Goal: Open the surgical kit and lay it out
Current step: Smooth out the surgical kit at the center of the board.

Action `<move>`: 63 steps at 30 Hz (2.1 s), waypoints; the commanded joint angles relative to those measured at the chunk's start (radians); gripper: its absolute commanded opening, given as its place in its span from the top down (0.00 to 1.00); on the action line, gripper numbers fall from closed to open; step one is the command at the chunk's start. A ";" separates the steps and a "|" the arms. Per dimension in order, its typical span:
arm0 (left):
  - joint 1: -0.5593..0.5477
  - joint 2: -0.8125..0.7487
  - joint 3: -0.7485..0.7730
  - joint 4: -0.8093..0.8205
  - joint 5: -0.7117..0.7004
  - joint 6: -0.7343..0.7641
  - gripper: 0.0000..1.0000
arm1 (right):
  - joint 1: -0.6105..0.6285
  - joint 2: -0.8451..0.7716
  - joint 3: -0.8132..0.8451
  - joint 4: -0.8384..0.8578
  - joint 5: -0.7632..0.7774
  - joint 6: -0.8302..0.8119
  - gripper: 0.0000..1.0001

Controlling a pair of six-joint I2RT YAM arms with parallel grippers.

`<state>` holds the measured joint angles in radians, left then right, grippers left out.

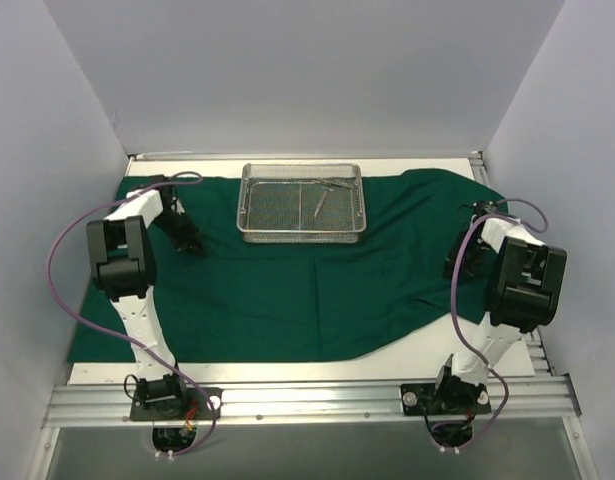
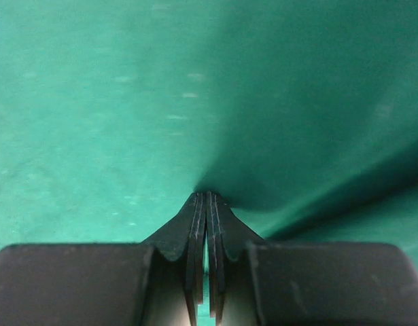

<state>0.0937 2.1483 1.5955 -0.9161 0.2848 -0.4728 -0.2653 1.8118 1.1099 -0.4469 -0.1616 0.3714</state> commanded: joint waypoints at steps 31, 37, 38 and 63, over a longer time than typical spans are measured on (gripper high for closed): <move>0.107 -0.016 -0.002 0.060 0.040 -0.020 0.98 | -0.029 -0.149 0.145 -0.070 0.001 0.078 1.00; 0.084 -0.002 0.098 0.028 0.047 -0.007 0.98 | 0.034 0.095 0.390 0.073 0.000 0.095 1.00; 0.080 -0.002 0.119 0.029 0.040 -0.010 0.98 | 0.038 0.128 0.433 0.068 0.010 0.092 1.00; 0.083 0.104 0.172 -0.006 0.031 -0.043 0.98 | 0.287 0.433 0.619 -0.090 -0.173 -0.109 1.00</move>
<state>0.1776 2.2700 1.7859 -0.9138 0.3149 -0.5194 -0.0299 2.2848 1.7943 -0.4015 -0.2615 0.3107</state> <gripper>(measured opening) 0.029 0.026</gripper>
